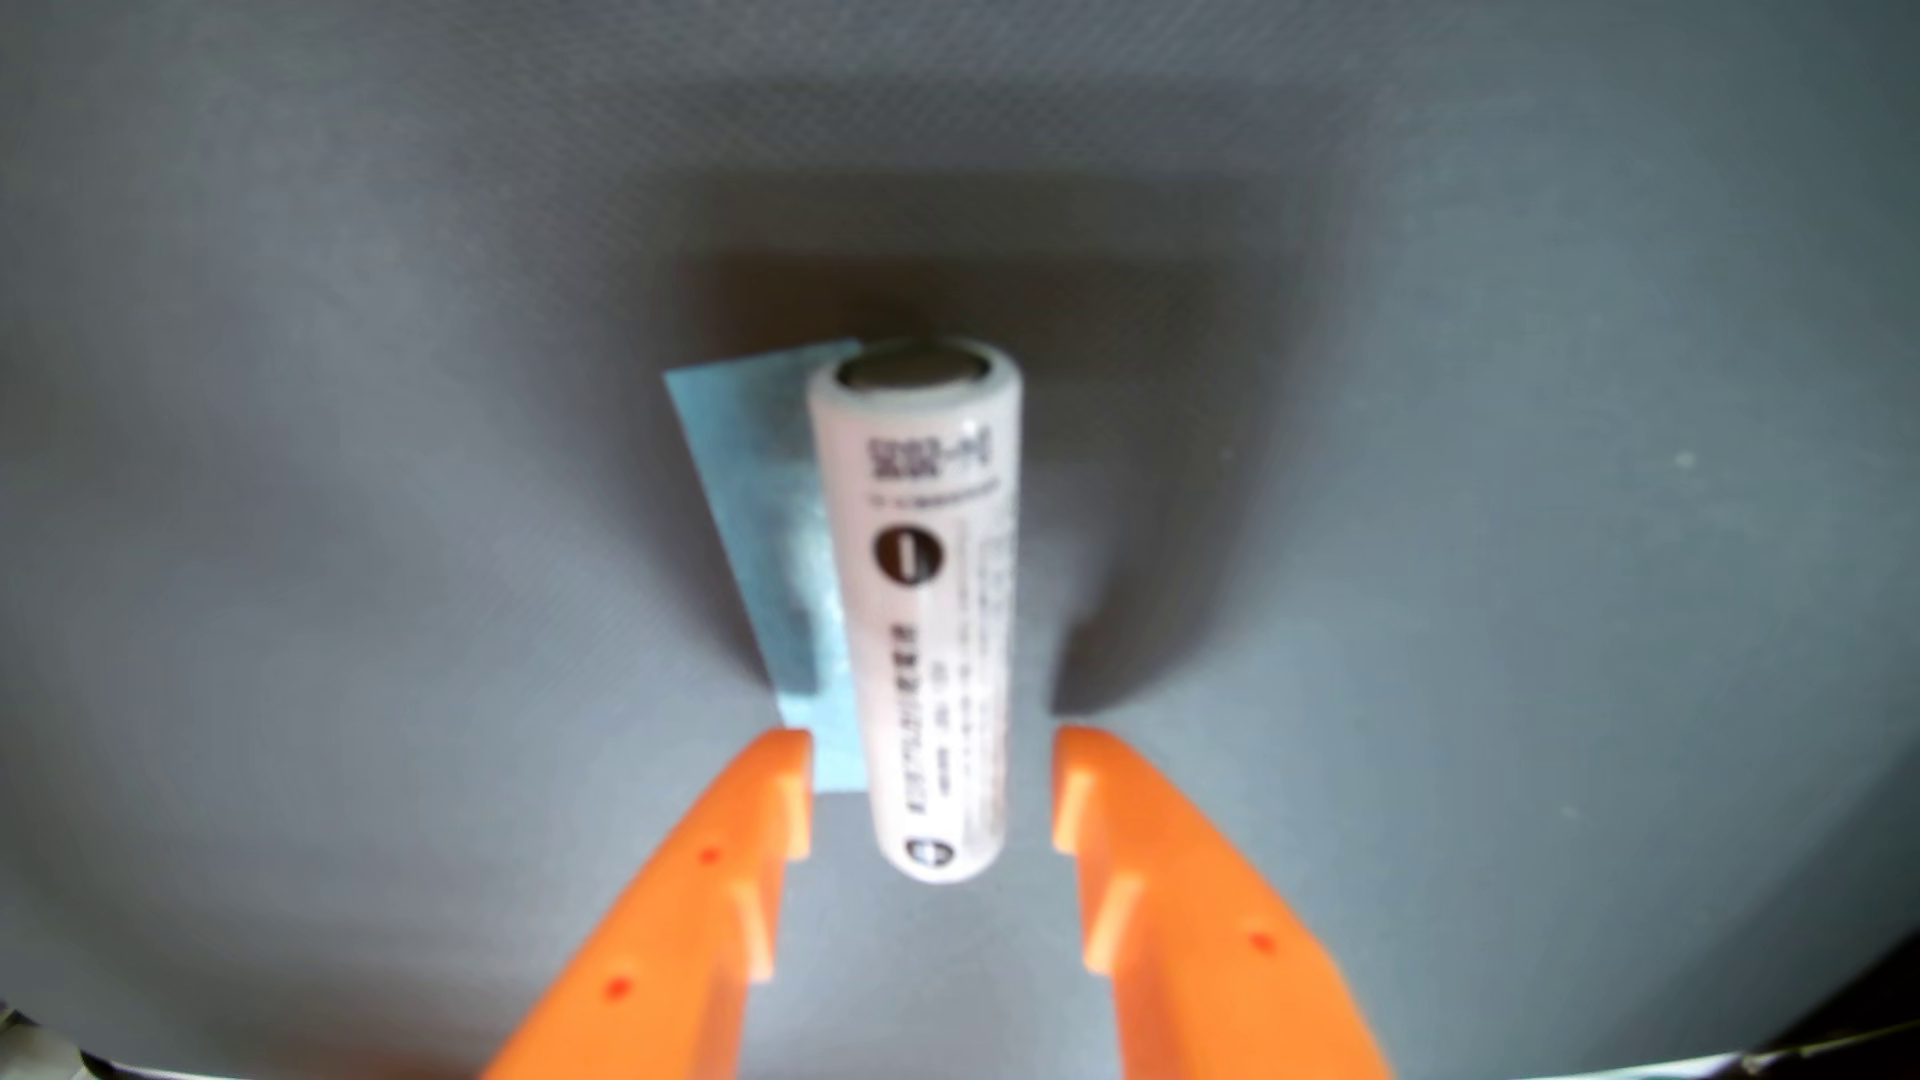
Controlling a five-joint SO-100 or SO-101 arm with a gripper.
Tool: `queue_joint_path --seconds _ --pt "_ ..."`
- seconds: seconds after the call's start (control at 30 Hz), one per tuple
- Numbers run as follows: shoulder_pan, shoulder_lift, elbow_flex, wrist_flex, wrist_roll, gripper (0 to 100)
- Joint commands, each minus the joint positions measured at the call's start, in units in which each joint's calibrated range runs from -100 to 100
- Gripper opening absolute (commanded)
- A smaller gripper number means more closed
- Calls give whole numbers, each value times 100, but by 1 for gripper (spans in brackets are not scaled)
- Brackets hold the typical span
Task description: Insert Battery
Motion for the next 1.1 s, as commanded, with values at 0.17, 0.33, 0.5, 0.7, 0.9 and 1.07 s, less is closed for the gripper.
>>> queue_joint_path --seconds 0.17,0.33,0.5,0.7,0.9,1.07 --pt "-22 -13 33 -56 22 10" --pt "-105 104 105 -56 22 10" --pt "-140 337 -39 -56 22 6" --pt "-81 337 -75 -22 22 2" --pt "-152 312 -84 3 22 2" --pt "-140 229 -526 452 -40 2"
